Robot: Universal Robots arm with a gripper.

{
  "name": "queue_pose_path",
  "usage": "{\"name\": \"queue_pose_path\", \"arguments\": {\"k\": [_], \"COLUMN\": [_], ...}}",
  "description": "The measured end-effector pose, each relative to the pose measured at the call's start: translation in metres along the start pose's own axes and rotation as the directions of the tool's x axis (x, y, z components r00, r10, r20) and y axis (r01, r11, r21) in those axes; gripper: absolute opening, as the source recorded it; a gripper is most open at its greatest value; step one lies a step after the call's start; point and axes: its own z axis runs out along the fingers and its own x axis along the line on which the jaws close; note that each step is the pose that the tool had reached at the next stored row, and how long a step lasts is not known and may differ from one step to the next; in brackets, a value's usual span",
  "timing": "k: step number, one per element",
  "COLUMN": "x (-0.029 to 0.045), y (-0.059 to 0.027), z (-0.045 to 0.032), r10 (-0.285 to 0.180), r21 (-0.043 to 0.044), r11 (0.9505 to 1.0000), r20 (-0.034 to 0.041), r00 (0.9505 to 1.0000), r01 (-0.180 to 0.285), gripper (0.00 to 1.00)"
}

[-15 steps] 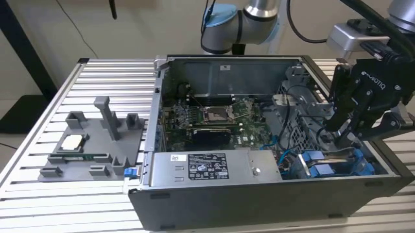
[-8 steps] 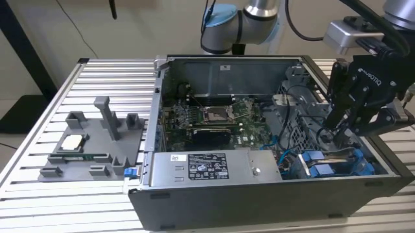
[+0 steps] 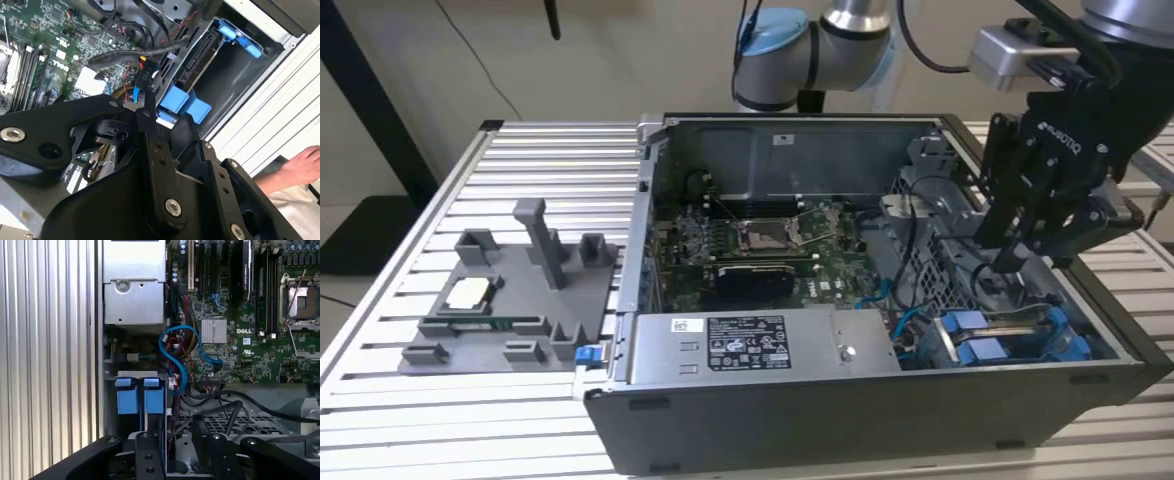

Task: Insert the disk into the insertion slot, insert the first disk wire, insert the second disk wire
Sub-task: 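Insert the first disk wire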

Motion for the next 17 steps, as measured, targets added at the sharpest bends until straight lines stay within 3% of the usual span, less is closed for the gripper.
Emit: {"name": "queue_pose_path", "arguments": {"k": [9, 17], "x": [-0.0222, -0.025], "y": [0.0004, -0.0028], "z": [-0.0015, -0.0017], "r10": [0.001, -0.002], "r21": [0.0005, 0.0005], "r11": [1.0, 1.0], "r20": [-0.0262, -0.0272], "r00": [0.9997, 0.9996], "r01": [-0.001, 0.002], "gripper": [0.4, 0.4]}}
